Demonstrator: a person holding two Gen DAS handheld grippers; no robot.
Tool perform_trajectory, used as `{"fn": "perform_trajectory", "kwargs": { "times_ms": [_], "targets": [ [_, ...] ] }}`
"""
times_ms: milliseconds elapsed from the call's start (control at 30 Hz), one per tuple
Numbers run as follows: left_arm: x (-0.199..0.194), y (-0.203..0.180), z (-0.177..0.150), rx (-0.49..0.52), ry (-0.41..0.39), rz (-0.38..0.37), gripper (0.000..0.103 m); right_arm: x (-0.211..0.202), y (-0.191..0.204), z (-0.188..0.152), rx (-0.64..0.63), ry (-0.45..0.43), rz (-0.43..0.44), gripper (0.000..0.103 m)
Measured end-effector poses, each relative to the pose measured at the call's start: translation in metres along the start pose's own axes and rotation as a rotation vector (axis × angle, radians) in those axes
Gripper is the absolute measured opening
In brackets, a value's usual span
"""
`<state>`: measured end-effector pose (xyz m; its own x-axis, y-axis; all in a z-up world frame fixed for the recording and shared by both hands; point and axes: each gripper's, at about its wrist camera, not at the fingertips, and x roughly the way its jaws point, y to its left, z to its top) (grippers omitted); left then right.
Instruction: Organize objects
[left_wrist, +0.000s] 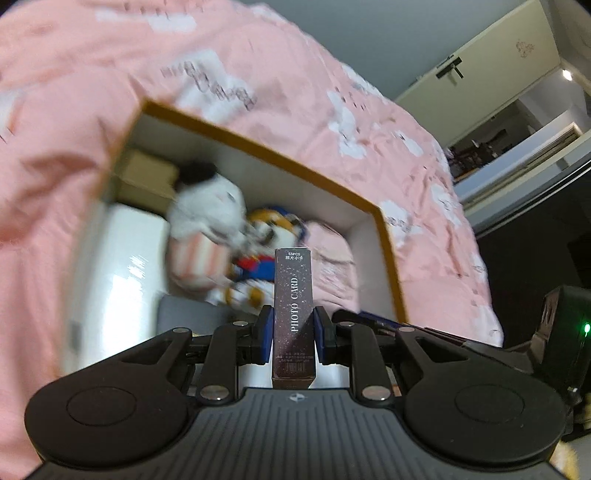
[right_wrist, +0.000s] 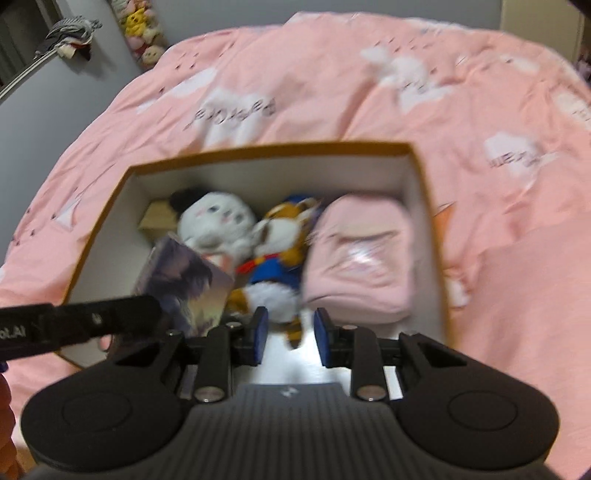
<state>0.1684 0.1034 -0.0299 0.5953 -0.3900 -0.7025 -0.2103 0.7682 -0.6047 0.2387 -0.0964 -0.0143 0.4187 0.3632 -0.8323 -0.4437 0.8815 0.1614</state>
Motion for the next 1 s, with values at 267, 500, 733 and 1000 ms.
{"fn": "perform_trajectory", "kwargs": {
  "times_ms": [267, 500, 733, 1000],
  "targets": [
    [0.054, -0.004, -0.001, -0.128, 0.134, -0.074, 0.025, -0.009, -0.032, -0.001, 0.041, -0.049, -0.076, 0.03],
    [0.083, 0.008, -0.001, -0.222, 0.224, -0.045, 0.025, 0.006, -0.029, -0.006, 0.012, -0.011, -0.069, 0.03],
    [0.1, 0.017, -0.001, -0.258, 0.311, 0.022, 0.025, 0.018, -0.022, -0.011, -0.022, 0.021, -0.067, 0.029],
    [0.102, 0.016, -0.004, -0.181, 0.356, 0.104, 0.03, 0.019, -0.021, -0.01, -0.036, 0.034, -0.06, 0.029]
  ]
}}
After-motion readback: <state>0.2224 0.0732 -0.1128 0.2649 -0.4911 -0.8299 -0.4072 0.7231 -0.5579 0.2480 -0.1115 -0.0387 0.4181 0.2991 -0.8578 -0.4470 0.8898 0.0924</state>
